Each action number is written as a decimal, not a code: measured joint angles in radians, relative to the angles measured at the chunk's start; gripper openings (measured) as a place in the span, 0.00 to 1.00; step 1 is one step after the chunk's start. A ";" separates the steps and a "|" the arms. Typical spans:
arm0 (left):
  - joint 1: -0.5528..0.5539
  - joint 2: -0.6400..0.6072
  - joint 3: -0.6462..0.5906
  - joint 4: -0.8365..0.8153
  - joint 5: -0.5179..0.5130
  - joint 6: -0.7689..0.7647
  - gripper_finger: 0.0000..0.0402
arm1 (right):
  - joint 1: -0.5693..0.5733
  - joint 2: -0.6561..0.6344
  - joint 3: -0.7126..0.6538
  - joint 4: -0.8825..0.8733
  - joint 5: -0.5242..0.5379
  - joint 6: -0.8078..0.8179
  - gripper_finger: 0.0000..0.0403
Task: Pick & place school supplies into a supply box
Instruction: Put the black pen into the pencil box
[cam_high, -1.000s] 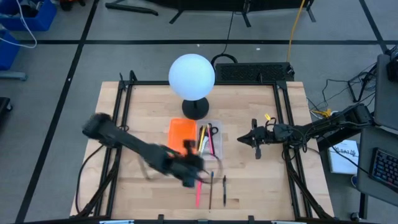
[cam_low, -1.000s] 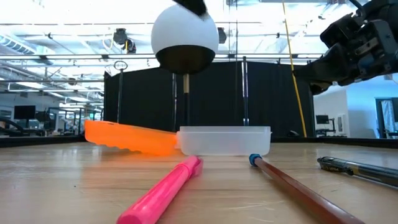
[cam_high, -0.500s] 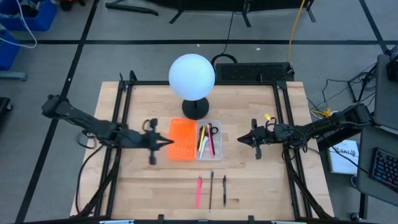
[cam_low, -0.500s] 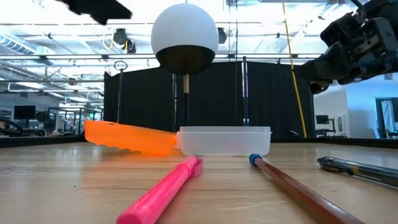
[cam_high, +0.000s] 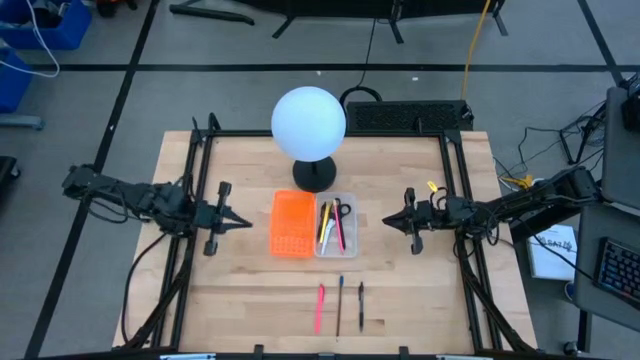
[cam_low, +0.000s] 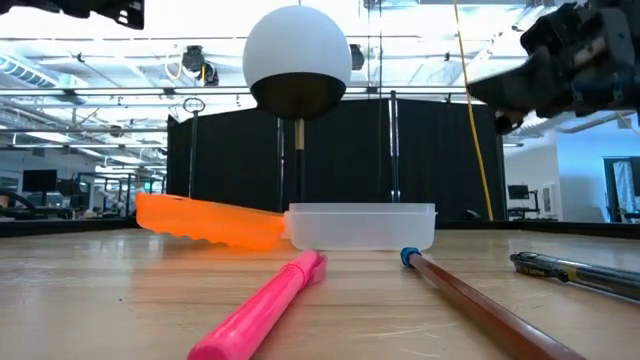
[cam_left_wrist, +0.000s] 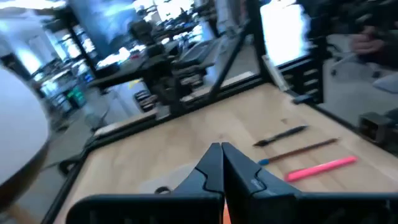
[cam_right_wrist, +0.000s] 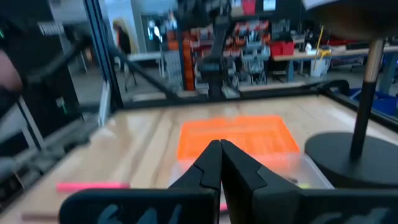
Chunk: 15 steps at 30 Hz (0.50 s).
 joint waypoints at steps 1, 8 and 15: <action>0.006 -0.018 -0.013 0.003 0.025 0.007 0.00 | 0.000 0.000 0.000 0.021 0.000 0.013 0.00; 0.043 -0.114 -0.113 -0.036 0.098 -0.017 0.00 | 0.000 0.001 0.000 0.083 -0.001 0.047 0.00; 0.046 -0.256 -0.191 -0.064 0.052 -0.065 0.00 | 0.000 0.000 0.000 0.131 0.003 0.055 0.00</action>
